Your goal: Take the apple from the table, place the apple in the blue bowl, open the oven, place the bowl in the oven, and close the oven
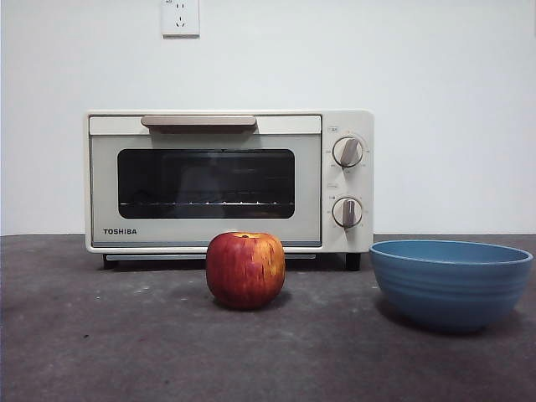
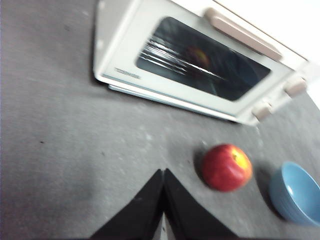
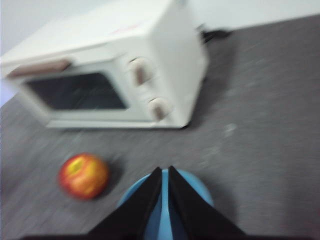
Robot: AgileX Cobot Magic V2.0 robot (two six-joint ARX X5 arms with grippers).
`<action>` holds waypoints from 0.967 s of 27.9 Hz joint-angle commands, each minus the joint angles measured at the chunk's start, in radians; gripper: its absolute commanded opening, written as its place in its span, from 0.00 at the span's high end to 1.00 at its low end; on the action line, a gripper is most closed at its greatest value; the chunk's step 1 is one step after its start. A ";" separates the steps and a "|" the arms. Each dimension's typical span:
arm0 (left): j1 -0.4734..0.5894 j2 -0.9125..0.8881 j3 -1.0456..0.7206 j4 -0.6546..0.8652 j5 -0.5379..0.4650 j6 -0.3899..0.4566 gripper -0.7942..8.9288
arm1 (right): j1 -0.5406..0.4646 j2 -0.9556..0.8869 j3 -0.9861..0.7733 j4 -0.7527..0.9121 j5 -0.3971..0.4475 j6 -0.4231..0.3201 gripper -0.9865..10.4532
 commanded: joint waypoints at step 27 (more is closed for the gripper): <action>-0.190 0.209 0.361 -0.343 0.018 0.222 0.91 | 0.344 0.422 0.392 -0.336 0.029 -0.170 0.46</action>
